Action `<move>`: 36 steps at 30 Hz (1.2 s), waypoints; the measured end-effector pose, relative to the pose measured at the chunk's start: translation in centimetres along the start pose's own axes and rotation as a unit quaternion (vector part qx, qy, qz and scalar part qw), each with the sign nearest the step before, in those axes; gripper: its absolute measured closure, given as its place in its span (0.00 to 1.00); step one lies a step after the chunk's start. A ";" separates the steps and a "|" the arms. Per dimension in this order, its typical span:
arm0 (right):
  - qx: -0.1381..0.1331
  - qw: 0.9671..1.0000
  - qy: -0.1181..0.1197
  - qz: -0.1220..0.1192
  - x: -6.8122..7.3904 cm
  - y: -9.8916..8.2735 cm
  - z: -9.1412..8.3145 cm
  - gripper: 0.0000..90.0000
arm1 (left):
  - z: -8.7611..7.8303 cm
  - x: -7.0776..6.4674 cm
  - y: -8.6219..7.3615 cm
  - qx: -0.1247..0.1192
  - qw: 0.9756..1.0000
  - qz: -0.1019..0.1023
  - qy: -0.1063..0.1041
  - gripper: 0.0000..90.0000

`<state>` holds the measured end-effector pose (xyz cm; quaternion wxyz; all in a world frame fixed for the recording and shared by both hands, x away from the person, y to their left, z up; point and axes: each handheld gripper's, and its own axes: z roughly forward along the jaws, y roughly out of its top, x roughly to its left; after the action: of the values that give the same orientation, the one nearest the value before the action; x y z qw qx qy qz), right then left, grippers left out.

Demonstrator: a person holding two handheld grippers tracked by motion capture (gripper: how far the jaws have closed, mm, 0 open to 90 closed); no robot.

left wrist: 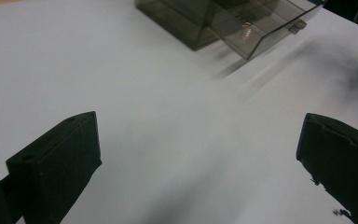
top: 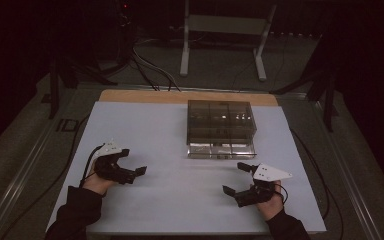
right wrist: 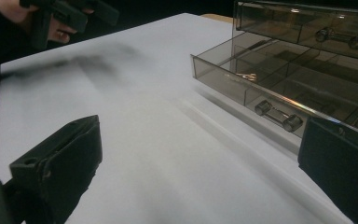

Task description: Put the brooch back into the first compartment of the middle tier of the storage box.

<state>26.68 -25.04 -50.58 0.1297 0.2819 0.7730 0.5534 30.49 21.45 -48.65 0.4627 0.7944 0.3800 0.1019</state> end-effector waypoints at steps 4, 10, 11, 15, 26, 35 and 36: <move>0.000 1.000 -0.001 -0.002 0.0 0.0 0.0 0.00 | -0.4 0.0 -1.0 -0.008 1.000 -0.007 0.006 0.00; -0.001 1.000 -0.001 -0.001 0.0 0.0 0.0 0.00 | -1.3 -0.2 -2.0 -0.018 1.000 -0.005 0.022 0.00; -0.001 1.000 0.000 0.000 0.0 0.0 0.1 0.00 | -1.5 -0.2 -2.3 -0.019 1.000 -0.004 0.025 0.00; 0.000 1.000 -0.001 -0.003 0.1 0.0 0.0 0.00 | -1.9 -0.4 -3.3 -0.020 0.999 -0.003 0.037 0.00; 0.001 1.000 -0.001 -0.005 0.1 0.1 0.1 0.00 | -3.6 -0.9 -5.8 -0.016 0.999 -0.009 0.043 0.00; 0.000 1.000 -0.001 -0.005 0.0 0.1 0.0 0.00 | -5.5 -1.0 -7.2 -0.031 0.997 -0.026 0.060 0.00; 0.000 1.000 -0.001 -0.005 0.0 0.1 0.0 0.00 | -5.5 -1.0 -7.2 -0.031 0.997 -0.026 0.060 0.01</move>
<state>26.71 -24.99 -50.50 0.1330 0.2785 0.7743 0.5525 23.34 26.36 -51.26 0.4659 0.7620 0.4243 0.1493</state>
